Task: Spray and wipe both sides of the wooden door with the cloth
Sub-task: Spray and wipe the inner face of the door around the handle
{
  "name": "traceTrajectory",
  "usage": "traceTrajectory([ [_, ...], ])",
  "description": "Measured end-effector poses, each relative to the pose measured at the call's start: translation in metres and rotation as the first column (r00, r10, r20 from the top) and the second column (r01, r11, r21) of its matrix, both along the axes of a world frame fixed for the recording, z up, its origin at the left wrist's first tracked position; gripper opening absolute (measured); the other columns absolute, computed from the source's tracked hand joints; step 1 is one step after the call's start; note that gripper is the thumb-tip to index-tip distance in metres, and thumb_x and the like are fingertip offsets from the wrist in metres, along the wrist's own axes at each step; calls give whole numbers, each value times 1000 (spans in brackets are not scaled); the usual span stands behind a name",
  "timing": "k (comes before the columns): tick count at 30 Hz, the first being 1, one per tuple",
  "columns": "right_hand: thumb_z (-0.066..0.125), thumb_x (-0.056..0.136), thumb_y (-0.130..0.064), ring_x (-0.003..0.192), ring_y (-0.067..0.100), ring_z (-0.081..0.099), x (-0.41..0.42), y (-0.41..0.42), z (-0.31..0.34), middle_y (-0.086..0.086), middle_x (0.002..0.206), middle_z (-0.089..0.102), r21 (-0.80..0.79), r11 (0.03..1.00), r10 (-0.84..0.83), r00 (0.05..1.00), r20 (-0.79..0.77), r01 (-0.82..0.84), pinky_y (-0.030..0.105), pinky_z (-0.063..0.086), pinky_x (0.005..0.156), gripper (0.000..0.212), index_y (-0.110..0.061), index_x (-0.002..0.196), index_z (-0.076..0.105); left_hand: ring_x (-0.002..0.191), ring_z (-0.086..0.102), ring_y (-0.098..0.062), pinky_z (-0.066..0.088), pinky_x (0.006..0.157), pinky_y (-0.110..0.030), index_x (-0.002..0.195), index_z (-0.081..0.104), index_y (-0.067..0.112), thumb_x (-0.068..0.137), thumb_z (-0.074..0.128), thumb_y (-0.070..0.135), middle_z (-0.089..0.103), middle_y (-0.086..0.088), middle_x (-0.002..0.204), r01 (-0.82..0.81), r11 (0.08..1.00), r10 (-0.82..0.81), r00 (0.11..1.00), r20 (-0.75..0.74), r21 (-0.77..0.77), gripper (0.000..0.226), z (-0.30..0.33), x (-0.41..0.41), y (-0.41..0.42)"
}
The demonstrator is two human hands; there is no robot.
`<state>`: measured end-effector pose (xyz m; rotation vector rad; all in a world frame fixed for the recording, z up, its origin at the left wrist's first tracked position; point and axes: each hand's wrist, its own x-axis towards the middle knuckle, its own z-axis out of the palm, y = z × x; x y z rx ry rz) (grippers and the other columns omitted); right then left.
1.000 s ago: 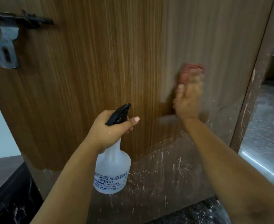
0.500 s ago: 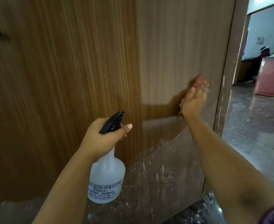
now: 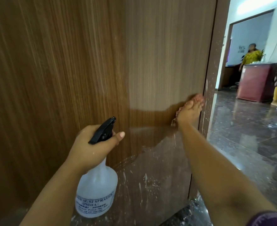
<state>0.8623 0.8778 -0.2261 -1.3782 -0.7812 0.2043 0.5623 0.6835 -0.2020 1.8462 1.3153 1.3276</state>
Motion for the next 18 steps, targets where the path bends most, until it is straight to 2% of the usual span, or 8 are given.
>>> traceTrajectory([
  [2, 20, 108, -33, 152, 28, 6, -26, -16, -30, 14, 165, 6, -40, 999, 10, 999, -32, -12, 37, 5, 123, 56, -7, 157, 7, 79, 71, -18, 56, 90, -50, 74, 71, 10, 81, 75, 42, 72, -7, 75, 9, 1000, -9, 1000, -10, -12, 33, -2, 9, 3],
  [4, 23, 108, -35, 152, 24, 1, -43, -30, -46, 11, 165, 3, 32, 995, 86, 968, 235, -96, 36, 3, 123, 58, -10, 157, 4, 79, 71, -20, 56, 89, -50, 75, 71, 9, 83, 75, 41, 72, -8, 76, 15, 999, -16, 999, -36, -30, 33, -2, 18, 7],
  [7, 24, 107, -36, 152, 16, -4, -22, -28, -11, -2, 164, -4, 160, 958, 95, 794, 600, -236, 28, -3, 121, 58, -17, 157, 2, 80, 71, -21, 56, 91, -50, 76, 71, 10, 84, 76, 39, 73, -6, 76, 22, 999, -24, 999, -33, -45, 31, -4, 28, 13],
  [9, 23, 108, -36, 152, 20, -1, 6, -9, 12, 2, 165, -2, 168, 970, 57, 841, 538, -174, 32, 0, 122, 57, -16, 157, 3, 82, 71, -26, 55, 91, -54, 76, 71, 10, 83, 76, 40, 72, -9, 77, 35, 999, -36, 999, -36, -40, 32, -4, 33, 17],
  [11, 21, 108, -36, 152, 24, 3, 31, 6, 11, 9, 165, 3, 79, 994, 57, 973, 226, -77, 37, 3, 124, 58, -12, 158, 5, 84, 70, -32, 55, 90, -57, 76, 70, 9, 82, 76, 43, 71, -15, 80, 44, 998, -45, 998, -34, -33, 35, -4, 37, 19],
  [14, 22, 108, -33, 152, 28, 5, 13, -2, -35, 14, 165, 5, -60, 998, 10, 991, -133, -18, 35, 2, 122, 58, -6, 157, 6, 84, 70, -30, 56, 89, -56, 77, 70, 9, 82, 77, 43, 71, -16, 80, 59, 998, -60, 997, -38, -32, 35, -3, 44, 22],
  [16, 24, 109, -30, 152, 28, 2, -31, -21, -60, 15, 165, 2, -34, 998, 49, 993, -109, -53, 32, 1, 120, 58, -5, 156, 4, 83, 71, -29, 56, 89, -54, 77, 70, 10, 83, 76, 42, 72, -14, 80, 59, 998, -61, 997, -44, -36, 33, -4, 48, 24],
  [18, 25, 108, -33, 152, 24, -4, -60, -36, -63, 10, 165, -2, 91, 982, 144, 972, 188, -164, 31, -3, 121, 59, -10, 157, 1, 83, 71, -28, 56, 88, -54, 78, 70, 10, 83, 76, 42, 72, -14, 79, 69, 997, -71, 996, -58, -37, 32, -5, 51, 26],
])
